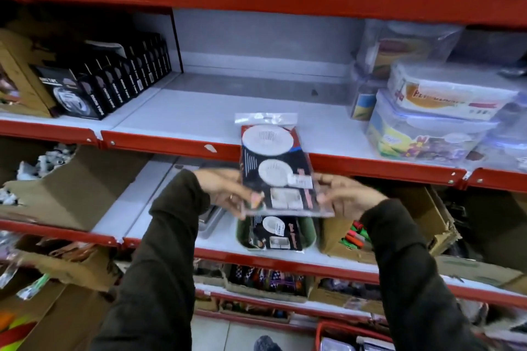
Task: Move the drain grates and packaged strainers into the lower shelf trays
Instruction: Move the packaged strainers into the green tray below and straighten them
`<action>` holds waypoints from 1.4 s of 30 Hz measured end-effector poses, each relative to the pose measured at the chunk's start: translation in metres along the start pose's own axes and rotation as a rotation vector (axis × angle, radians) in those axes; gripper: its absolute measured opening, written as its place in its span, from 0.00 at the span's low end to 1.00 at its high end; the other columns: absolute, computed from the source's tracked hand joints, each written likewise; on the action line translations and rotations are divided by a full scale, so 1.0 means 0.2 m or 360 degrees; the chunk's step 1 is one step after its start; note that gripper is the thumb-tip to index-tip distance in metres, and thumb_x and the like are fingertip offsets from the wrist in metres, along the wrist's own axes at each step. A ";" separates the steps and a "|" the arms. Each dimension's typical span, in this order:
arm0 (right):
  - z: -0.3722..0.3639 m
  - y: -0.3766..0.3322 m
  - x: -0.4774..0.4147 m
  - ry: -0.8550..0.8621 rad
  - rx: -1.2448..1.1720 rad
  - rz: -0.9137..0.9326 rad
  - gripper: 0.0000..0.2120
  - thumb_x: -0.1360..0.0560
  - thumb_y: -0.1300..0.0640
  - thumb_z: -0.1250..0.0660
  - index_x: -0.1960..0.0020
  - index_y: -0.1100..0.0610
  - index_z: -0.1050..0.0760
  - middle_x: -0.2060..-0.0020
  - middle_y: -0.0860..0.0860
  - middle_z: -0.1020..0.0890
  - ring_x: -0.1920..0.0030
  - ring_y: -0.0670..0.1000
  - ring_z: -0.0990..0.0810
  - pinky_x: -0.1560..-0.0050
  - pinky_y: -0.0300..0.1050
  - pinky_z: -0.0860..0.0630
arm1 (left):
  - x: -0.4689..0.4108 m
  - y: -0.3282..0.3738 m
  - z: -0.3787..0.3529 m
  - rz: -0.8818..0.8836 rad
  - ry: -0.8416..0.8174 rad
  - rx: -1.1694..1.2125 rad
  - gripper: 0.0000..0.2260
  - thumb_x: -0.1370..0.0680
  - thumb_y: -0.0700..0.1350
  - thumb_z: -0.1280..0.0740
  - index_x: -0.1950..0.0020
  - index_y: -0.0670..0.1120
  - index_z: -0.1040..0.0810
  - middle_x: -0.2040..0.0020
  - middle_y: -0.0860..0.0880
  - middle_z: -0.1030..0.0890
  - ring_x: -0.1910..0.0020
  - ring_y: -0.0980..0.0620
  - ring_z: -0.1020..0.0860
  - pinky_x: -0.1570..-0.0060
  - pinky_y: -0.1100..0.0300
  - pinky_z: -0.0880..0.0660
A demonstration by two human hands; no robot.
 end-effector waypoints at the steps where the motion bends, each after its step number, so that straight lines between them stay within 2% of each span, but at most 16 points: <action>1: -0.03 0.10 0.01 -0.0103 -0.0015 -0.0042 0.36 0.36 0.69 0.25 0.30 0.63 0.32 0.39 0.62 0.21 0.43 0.59 0.19 0.39 0.54 0.22 | -0.01 -0.11 -0.05 0.0096 -0.0099 -0.0040 0.09 0.29 0.36 0.26 0.51 0.42 0.19 0.57 0.47 0.14 0.61 0.51 0.17 0.63 0.61 0.18; 3: -0.09 0.26 0.04 -0.0250 0.0041 -0.0075 0.33 0.38 0.71 0.26 0.34 0.64 0.29 0.45 0.57 0.17 0.47 0.53 0.17 0.44 0.47 0.20 | -0.03 -0.29 -0.13 0.0264 -0.0187 -0.0086 0.07 0.26 0.33 0.30 0.54 0.44 0.18 0.61 0.51 0.14 0.63 0.55 0.16 0.64 0.62 0.18; 5: -0.12 0.41 0.06 -0.0302 0.0163 -0.0134 0.31 0.38 0.70 0.26 0.36 0.63 0.28 0.45 0.52 0.16 0.45 0.50 0.18 0.43 0.43 0.22 | -0.05 -0.46 -0.20 0.0429 -0.0204 -0.0091 0.08 0.24 0.32 0.32 0.56 0.45 0.19 0.66 0.52 0.15 0.66 0.58 0.17 0.64 0.62 0.18; 9: -0.06 0.75 0.04 -0.0306 0.0029 -0.0387 0.31 0.36 0.70 0.25 0.34 0.63 0.27 0.41 0.62 0.21 0.41 0.61 0.24 0.38 0.56 0.30 | -0.11 -0.78 -0.28 0.0678 -0.0260 -0.0033 0.05 0.25 0.34 0.30 0.58 0.43 0.18 0.69 0.51 0.16 0.71 0.58 0.18 0.63 0.62 0.17; 12: -0.01 0.88 0.01 -0.0215 -0.0158 -0.0468 0.32 0.36 0.72 0.25 0.34 0.60 0.27 0.41 0.61 0.19 0.44 0.58 0.19 0.38 0.53 0.26 | -0.16 -0.91 -0.28 0.0739 -0.0196 0.0066 0.04 0.26 0.37 0.28 0.57 0.45 0.17 0.65 0.51 0.15 0.67 0.57 0.17 0.61 0.61 0.17; 16: 0.11 0.90 -0.05 0.0183 -0.0214 -0.0508 0.29 0.35 0.71 0.27 0.35 0.60 0.27 0.42 0.59 0.17 0.48 0.57 0.17 0.41 0.53 0.23 | -0.26 -0.96 -0.18 0.0708 0.0085 0.0129 0.08 0.30 0.40 0.24 0.52 0.44 0.19 0.61 0.49 0.14 0.65 0.56 0.17 0.57 0.59 0.17; 19: 0.21 0.83 -0.12 0.0681 -0.0220 -0.0433 0.24 0.28 0.74 0.33 0.33 0.65 0.28 0.47 0.60 0.17 0.62 0.51 0.17 0.63 0.41 0.18 | -0.32 -0.90 -0.08 0.0605 0.0478 0.0336 0.19 0.31 0.41 0.22 0.43 0.41 0.23 0.51 0.44 0.14 0.59 0.52 0.15 0.61 0.59 0.17; 23: 0.27 0.75 -0.21 0.1148 0.0014 -0.0440 0.22 0.26 0.73 0.34 0.33 0.66 0.30 0.60 0.54 0.19 0.77 0.45 0.18 0.75 0.38 0.22 | -0.40 -0.79 -0.01 0.0498 0.0805 0.0293 0.14 0.25 0.45 0.27 0.45 0.38 0.25 0.69 0.47 0.15 0.76 0.55 0.18 0.73 0.62 0.21; 26: 0.29 0.75 -0.24 0.1272 0.0264 -0.0583 0.19 0.27 0.70 0.32 0.36 0.66 0.27 0.61 0.59 0.19 0.75 0.49 0.19 0.70 0.44 0.21 | -0.41 -0.80 0.04 0.0659 0.0841 -0.0181 0.18 0.26 0.57 0.29 0.48 0.42 0.20 0.57 0.46 0.13 0.68 0.50 0.17 0.63 0.59 0.20; 29: 0.33 0.65 -0.21 0.1480 0.0874 -0.0639 0.14 0.30 0.61 0.27 0.45 0.60 0.20 0.53 0.59 0.15 0.56 0.57 0.17 0.50 0.49 0.19 | -0.40 -0.83 0.12 0.0636 0.0868 -0.0373 0.26 0.27 0.67 0.36 0.58 0.44 0.17 0.57 0.46 0.13 0.61 0.47 0.15 0.51 0.54 0.18; 31: 0.29 0.56 -0.22 0.1542 0.1185 -0.0549 0.10 0.29 0.58 0.29 0.47 0.57 0.19 0.49 0.55 0.15 0.48 0.56 0.17 0.44 0.45 0.22 | -0.38 -0.84 0.20 0.0519 0.1014 -0.0266 0.30 0.26 0.70 0.42 0.61 0.44 0.17 0.61 0.47 0.13 0.67 0.48 0.17 0.59 0.57 0.18; 34: 0.18 0.45 -0.33 0.1597 0.1340 -0.0328 0.10 0.28 0.56 0.31 0.47 0.52 0.20 0.50 0.50 0.15 0.46 0.54 0.18 0.42 0.46 0.23 | -0.33 -0.85 0.36 0.0317 0.1191 -0.0015 0.28 0.22 0.66 0.45 0.55 0.44 0.18 0.59 0.48 0.16 0.71 0.49 0.21 0.71 0.63 0.26; 36: 0.09 0.42 -0.49 0.1532 0.1246 -0.0164 0.09 0.27 0.58 0.31 0.48 0.54 0.19 0.51 0.51 0.15 0.48 0.53 0.17 0.43 0.46 0.22 | -0.32 -0.86 0.49 0.0235 0.1247 0.0086 0.25 0.22 0.65 0.45 0.59 0.48 0.19 0.56 0.47 0.15 0.67 0.47 0.19 0.66 0.59 0.25; 38: -0.03 0.43 -0.65 0.1424 0.1086 -0.0073 0.09 0.27 0.62 0.31 0.48 0.59 0.19 0.53 0.54 0.15 0.51 0.52 0.18 0.43 0.43 0.23 | -0.32 -0.89 0.62 0.0186 0.1357 0.0216 0.22 0.21 0.63 0.43 0.62 0.50 0.19 0.52 0.44 0.14 0.56 0.43 0.17 0.52 0.52 0.23; 40: -0.15 0.46 -0.84 0.1348 0.0883 -0.0087 0.09 0.26 0.62 0.31 0.46 0.61 0.19 0.55 0.56 0.15 0.54 0.51 0.19 0.42 0.47 0.22 | -0.29 -0.91 0.78 0.0264 0.1481 0.0247 0.22 0.20 0.60 0.43 0.53 0.46 0.18 0.44 0.40 0.17 0.42 0.40 0.21 0.38 0.51 0.28; 42: -0.27 0.51 -1.02 0.1305 0.0801 -0.0132 0.11 0.25 0.59 0.32 0.44 0.61 0.20 0.54 0.59 0.15 0.55 0.52 0.20 0.45 0.49 0.21 | -0.27 -0.97 0.93 0.0423 0.1508 0.0294 0.27 0.20 0.61 0.44 0.36 0.41 0.22 0.34 0.37 0.23 0.34 0.38 0.26 0.33 0.52 0.32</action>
Point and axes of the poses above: each hand's wrist, its own x-axis away from the middle knuckle, its own z-axis out of the back of the hand, y = z × x, the point moved 7 cm from there along -x, towards the middle knuckle
